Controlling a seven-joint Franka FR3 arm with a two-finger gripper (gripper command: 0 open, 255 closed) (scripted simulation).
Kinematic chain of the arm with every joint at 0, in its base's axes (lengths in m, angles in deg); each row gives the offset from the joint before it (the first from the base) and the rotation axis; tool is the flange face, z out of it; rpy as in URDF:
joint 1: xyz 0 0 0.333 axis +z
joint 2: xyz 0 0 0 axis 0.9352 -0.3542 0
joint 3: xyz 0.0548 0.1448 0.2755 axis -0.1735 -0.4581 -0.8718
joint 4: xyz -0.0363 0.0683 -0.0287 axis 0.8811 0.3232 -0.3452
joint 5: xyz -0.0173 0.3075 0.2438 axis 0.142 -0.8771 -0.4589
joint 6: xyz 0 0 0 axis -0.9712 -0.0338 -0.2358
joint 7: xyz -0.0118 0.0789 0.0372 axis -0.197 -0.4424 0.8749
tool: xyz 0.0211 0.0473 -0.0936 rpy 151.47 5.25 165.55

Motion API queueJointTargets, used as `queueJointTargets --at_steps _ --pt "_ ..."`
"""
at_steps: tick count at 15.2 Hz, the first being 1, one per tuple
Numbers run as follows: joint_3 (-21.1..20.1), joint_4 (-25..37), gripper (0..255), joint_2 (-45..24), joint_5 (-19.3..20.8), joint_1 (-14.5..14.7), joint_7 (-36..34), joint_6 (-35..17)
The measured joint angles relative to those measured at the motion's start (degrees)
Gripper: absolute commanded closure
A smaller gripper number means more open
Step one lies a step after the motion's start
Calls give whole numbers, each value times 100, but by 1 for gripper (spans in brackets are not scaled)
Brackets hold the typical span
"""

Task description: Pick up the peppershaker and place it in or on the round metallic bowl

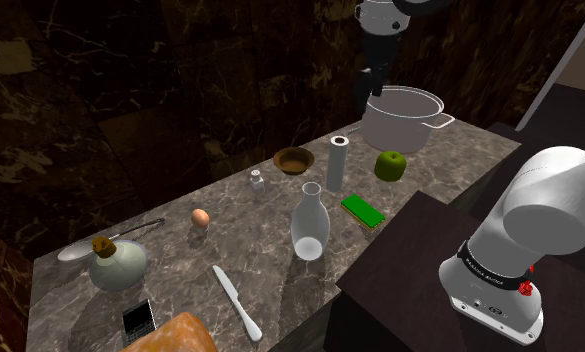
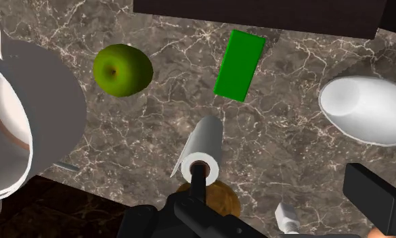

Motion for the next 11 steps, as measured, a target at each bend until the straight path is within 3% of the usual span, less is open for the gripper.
queueJointTargets --at_steps 11 --pt "-331 394 0 -2041 9 120 -307 -1678"
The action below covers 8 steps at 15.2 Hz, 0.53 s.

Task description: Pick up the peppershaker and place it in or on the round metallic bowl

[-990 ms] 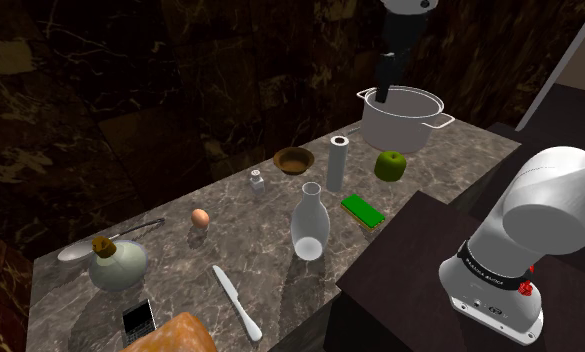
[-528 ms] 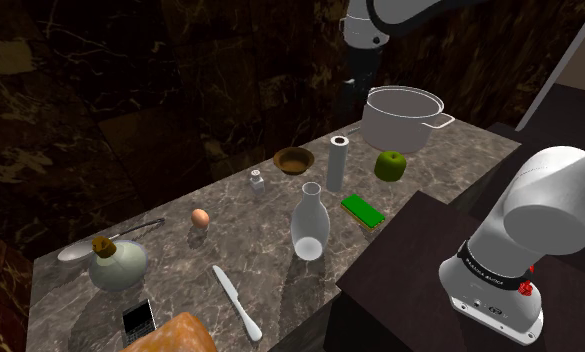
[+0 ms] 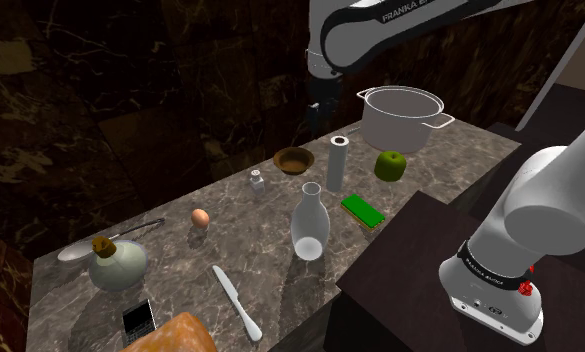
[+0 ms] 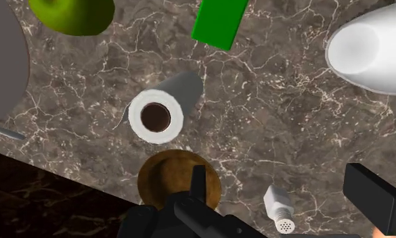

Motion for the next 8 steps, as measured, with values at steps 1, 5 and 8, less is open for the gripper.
queueJointTargets --at_steps 1,5,8 --pt "-54 112 0 -214 14 26 -68 -102" --pt "-148 579 0 -1127 143 59 -201 -553" --pt "-195 901 0 -1726 253 100 -296 -828"
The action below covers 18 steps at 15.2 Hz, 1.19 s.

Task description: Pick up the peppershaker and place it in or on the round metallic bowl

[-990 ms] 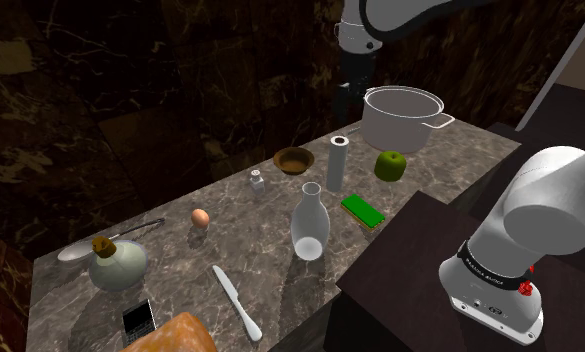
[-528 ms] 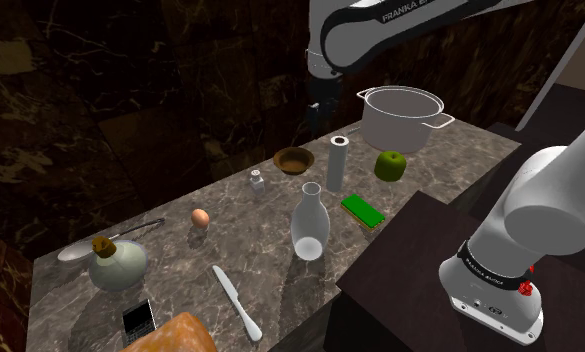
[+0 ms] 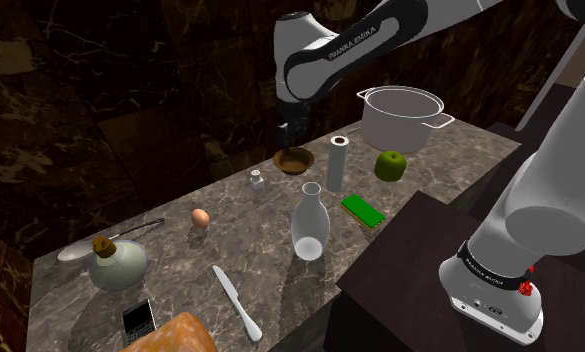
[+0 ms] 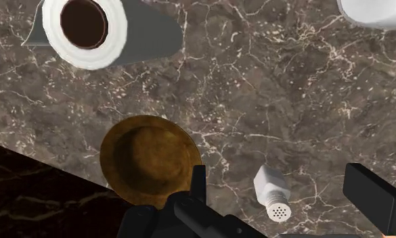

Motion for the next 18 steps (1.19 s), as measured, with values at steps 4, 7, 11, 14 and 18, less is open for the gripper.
queueJointTargets --at_steps 4,7,11,14,18 --pt "-44 583 0 -861 177 102 -158 -274" --pt "-49 1177 0 -1528 304 196 -239 -342" --pt "-42 2033 0 -2437 460 382 -362 -391" --pt "-28 2391 0 -2856 524 470 -401 -453" --pt "11 2476 0 -3128 575 484 -411 -642"
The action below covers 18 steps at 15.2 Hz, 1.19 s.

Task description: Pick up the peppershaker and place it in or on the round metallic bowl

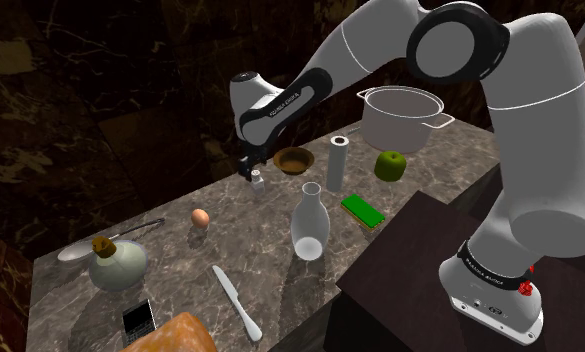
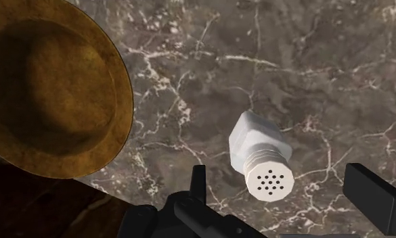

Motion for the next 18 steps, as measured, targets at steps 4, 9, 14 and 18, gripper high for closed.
queueJointTargets --at_steps 4,9,14,18 --pt "31 36 0 -186 37 11 -15 -149" --pt "34 53 0 -215 42 17 -20 -163" --pt "34 53 255 -214 42 17 -21 -164" --pt "32 54 255 -214 41 19 -21 -163"
